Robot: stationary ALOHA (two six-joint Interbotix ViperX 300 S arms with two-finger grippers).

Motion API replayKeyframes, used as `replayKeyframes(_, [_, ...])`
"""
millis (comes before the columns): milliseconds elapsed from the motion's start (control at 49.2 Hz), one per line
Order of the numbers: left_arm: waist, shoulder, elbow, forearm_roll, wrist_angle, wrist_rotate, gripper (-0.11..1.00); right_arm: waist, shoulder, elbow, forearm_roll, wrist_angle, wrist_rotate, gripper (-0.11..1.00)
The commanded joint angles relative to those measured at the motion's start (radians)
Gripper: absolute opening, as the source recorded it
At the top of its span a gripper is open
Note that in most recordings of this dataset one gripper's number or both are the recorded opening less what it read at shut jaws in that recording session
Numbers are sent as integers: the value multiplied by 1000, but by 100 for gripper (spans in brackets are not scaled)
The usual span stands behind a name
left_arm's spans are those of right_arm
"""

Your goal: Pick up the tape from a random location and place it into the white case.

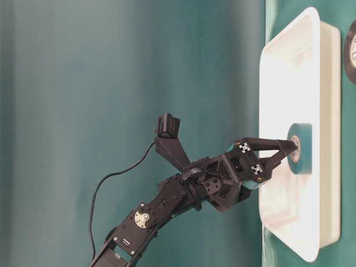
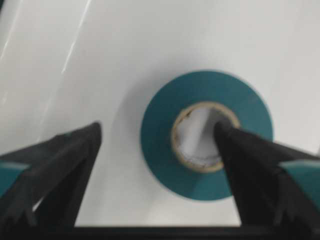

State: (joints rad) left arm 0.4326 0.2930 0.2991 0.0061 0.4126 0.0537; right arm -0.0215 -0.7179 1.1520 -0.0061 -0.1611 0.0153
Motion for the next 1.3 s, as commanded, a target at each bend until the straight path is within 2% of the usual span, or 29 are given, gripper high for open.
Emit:
replayKeyframes(0, [0,-44,-11,-2,-5,0,99,0,2,-20,0,-3,-2,90])
replayKeyframes(264, [0,-77,-15,-3,17,0,99,0,2,-25,0,-3,0,90])
replayKeyframes(671, [-5,-270,-78,-3,190,0,99,0,2,-31,-2,-3,0,90])
replayKeyframes(996, [-29,-374,-172,0,341,3,99,0,2,-40,0,12,3,90])
replayKeyframes(1281, [-31,-408,-152,0,356,2,99,0,2,-41,0,12,2,90])
